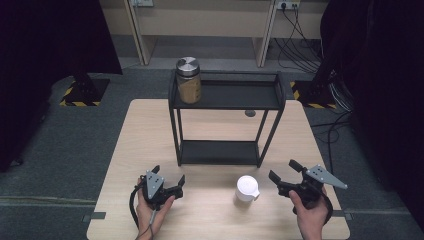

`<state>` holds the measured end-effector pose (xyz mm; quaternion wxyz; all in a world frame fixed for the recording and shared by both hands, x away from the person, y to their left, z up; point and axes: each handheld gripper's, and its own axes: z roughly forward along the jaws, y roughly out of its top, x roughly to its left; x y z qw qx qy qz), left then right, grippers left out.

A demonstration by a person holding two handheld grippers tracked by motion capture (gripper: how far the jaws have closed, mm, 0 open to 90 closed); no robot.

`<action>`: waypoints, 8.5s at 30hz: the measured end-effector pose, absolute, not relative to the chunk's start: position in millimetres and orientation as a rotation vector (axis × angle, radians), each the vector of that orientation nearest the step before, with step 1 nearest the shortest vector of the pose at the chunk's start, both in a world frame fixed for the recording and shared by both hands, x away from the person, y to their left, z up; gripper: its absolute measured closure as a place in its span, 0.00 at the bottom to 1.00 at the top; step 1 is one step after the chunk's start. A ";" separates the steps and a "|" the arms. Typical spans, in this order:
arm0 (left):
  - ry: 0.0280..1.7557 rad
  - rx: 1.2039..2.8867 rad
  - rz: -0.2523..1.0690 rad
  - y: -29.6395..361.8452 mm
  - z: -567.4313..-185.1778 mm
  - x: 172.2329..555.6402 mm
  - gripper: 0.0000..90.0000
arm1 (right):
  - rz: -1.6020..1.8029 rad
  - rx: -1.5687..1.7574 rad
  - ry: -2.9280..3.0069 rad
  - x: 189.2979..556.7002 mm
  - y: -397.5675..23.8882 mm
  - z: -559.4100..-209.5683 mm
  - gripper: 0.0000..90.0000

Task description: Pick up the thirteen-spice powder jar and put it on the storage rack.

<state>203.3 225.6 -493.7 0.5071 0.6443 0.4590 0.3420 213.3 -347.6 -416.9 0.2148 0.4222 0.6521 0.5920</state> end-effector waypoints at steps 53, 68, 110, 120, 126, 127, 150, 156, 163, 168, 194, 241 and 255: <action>1.102 1.560 0.823 225.9 -493.3 203.9 0.02 | 1.527 0.832 2.165 219.8 -289.9 -450.1 0.33; 1.110 1.549 0.834 224.3 -494.1 202.4 0.02 | 1.513 0.814 2.122 210.3 -282.3 -450.9 0.34; 1.102 1.549 0.832 225.3 -494.7 202.4 0.02 | 1.687 0.767 1.786 199.7 -282.4 -391.5 0.34; 1.101 1.550 0.831 225.4 -494.7 202.3 0.02 | 1.712 0.751 1.725 204.5 -279.3 -378.8 0.34; 1.099 1.551 0.833 225.1 -494.8 202.4 0.02 | 1.715 0.744 1.703 209.4 -279.0 -368.7 0.34; 1.100 1.550 0.832 225.2 -494.7 202.5 0.02 | 1.718 0.746 1.699 210.6 -278.7 -368.1 0.34; 1.094 1.560 0.837 224.3 -494.2 202.4 0.02 | 1.740 0.687 1.658 227.7 -268.0 -325.6 0.34; 1.103 1.549 0.823 226.4 -494.5 203.1 0.02 | 1.742 0.687 1.655 233.0 -265.9 -313.9 0.34; 1.096 1.558 0.830 225.3 -494.1 202.9 0.02 | 1.748 0.678 1.644 239.5 -263.9 -297.0 0.34; 1.099 1.555 0.825 225.9 -494.0 203.2 0.02 | 1.759 0.679 1.638 246.1 -263.4 -282.6 0.34; 1.093 1.564 0.826 225.7 -493.5 203.6 0.02 | 1.671 0.765 1.616 289.5 -251.8 -239.9 0.34; 1.082 1.567 0.831 225.2 -494.3 203.4 0.02 | 1.701 0.819 1.617 315.1 -250.4 -235.1 0.02; 1.080 1.567 0.832 225.1 -494.4 203.3 0.02 | 1.730 0.770 1.608 298.4 -267.7 -245.1 0.01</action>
